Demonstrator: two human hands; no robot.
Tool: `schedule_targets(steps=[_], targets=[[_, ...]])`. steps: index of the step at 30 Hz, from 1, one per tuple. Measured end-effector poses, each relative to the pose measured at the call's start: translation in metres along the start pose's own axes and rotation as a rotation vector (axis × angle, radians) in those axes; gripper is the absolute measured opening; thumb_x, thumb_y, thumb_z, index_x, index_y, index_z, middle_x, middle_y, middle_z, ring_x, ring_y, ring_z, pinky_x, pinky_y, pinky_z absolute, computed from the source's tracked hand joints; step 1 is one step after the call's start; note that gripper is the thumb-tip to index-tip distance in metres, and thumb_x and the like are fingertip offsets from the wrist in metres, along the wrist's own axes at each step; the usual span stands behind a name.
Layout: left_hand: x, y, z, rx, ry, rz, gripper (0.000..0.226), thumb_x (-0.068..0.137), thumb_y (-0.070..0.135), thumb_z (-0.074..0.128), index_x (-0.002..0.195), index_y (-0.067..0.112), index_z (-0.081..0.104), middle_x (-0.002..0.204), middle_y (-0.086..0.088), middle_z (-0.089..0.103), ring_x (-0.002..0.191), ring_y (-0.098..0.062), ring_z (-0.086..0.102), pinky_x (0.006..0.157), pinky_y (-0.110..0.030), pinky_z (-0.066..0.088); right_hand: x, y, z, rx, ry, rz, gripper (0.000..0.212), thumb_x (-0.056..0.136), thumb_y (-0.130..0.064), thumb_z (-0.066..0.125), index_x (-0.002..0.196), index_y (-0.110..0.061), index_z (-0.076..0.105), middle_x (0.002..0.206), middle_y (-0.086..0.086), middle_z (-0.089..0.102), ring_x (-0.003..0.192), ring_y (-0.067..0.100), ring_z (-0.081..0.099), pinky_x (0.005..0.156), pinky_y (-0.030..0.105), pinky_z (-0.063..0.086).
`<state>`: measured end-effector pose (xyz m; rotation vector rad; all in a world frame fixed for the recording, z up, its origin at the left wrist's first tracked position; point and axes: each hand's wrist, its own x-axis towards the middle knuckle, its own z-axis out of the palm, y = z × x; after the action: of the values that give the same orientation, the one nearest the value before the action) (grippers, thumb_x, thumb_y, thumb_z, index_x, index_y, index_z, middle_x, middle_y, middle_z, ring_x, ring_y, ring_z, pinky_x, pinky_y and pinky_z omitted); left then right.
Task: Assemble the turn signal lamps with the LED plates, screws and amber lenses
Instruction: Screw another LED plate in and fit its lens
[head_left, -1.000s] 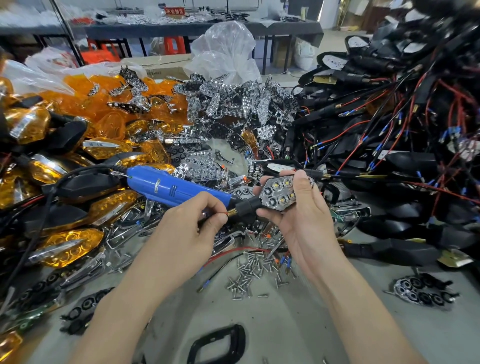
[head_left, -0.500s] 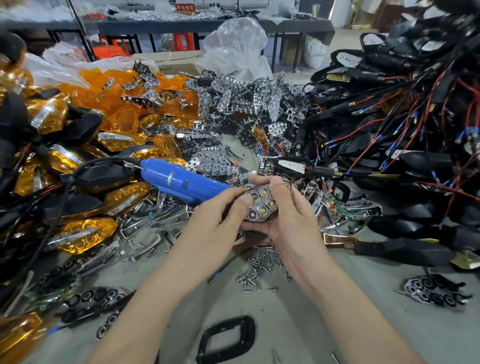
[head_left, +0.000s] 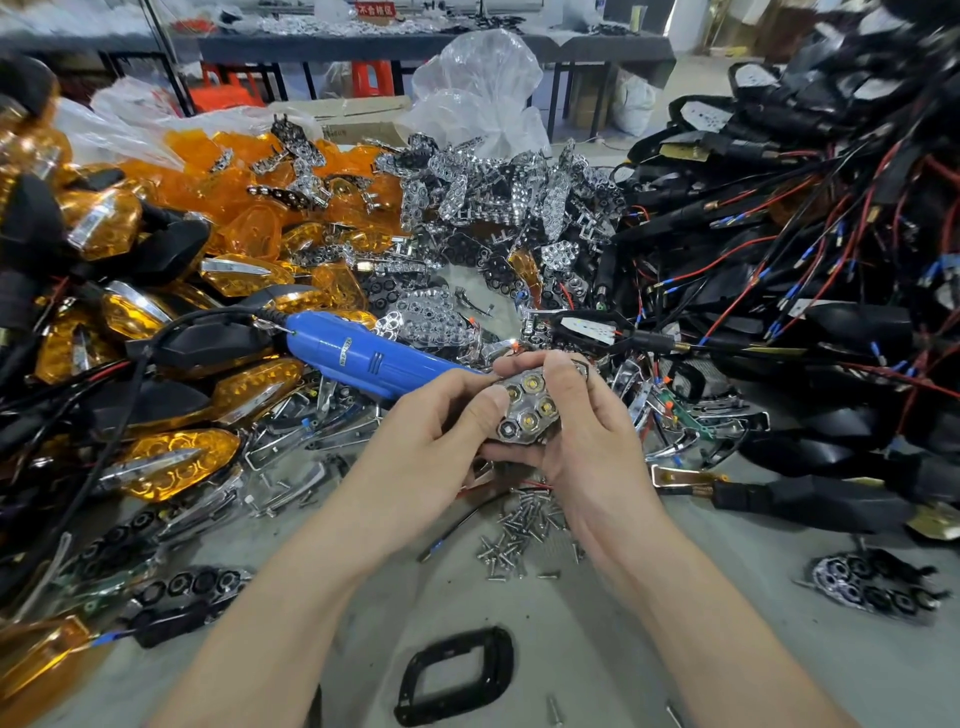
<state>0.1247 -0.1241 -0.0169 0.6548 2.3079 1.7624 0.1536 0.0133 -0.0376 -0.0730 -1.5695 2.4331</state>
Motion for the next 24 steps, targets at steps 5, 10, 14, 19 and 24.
schedule_targets(steps=[5, 10, 14, 19, 24], targets=[[0.0002, 0.0004, 0.0008, -0.006, 0.016, 0.007, 0.015, 0.101, 0.029, 0.053, 0.101, 0.024, 0.067, 0.069, 0.027, 0.063, 0.059, 0.009, 0.055, 0.058, -0.008, 0.041, 0.0010, -0.0021, 0.0001, -0.003, -0.011, 0.007, 0.030, 0.098, -0.043, 0.051, 0.094, -0.025, 0.075, 0.112, 0.003, 0.074, 0.100, 0.023, 0.072, 0.064, 0.037, 0.061], [0.0014, 0.0013, 0.0022, 0.010, 0.050, 0.006, 0.016, 0.103, 0.026, 0.052, 0.106, 0.025, 0.067, 0.070, 0.031, 0.064, 0.063, 0.011, 0.056, 0.060, -0.007, 0.041, 0.0015, -0.0014, -0.0008, 0.127, -0.042, 0.024, 0.031, 0.097, -0.043, 0.051, 0.108, -0.017, 0.065, 0.112, 0.010, 0.074, 0.098, 0.027, 0.073, 0.067, 0.041, 0.062], [-0.0021, 0.0012, 0.0038, 0.114, 0.084, 0.044, 0.018, 0.103, 0.030, 0.051, 0.109, 0.030, 0.068, 0.075, 0.025, 0.064, 0.074, 0.007, 0.057, 0.065, -0.009, 0.040, 0.0001, 0.0018, -0.0023, -0.031, -0.007, -0.062, 0.024, 0.102, -0.038, 0.053, 0.100, -0.022, 0.071, 0.115, 0.005, 0.070, 0.114, 0.030, 0.067, 0.071, 0.045, 0.062], [-0.0028, 0.0007, 0.0011, 0.101, 0.014, 0.021, 0.023, 0.097, 0.039, 0.057, 0.118, 0.034, 0.064, 0.095, 0.016, 0.071, 0.090, 0.001, 0.064, 0.079, -0.021, 0.050, -0.0018, -0.0003, -0.0056, -0.067, -0.008, -0.109, 0.027, 0.103, -0.037, 0.056, 0.108, -0.014, 0.068, 0.116, 0.006, 0.069, 0.110, 0.028, 0.066, 0.072, 0.047, 0.063], [-0.0015, 0.0011, 0.0020, 0.004, 0.008, 0.006, 0.014, 0.096, 0.025, 0.062, 0.109, 0.031, 0.063, 0.097, 0.013, 0.072, 0.097, -0.007, 0.067, 0.090, -0.032, 0.053, -0.0053, -0.0032, -0.0046, -0.116, -0.030, -0.139, 0.022, 0.103, -0.034, 0.054, 0.105, -0.019, 0.070, 0.113, 0.002, 0.071, 0.105, 0.021, 0.069, 0.071, 0.042, 0.063]])
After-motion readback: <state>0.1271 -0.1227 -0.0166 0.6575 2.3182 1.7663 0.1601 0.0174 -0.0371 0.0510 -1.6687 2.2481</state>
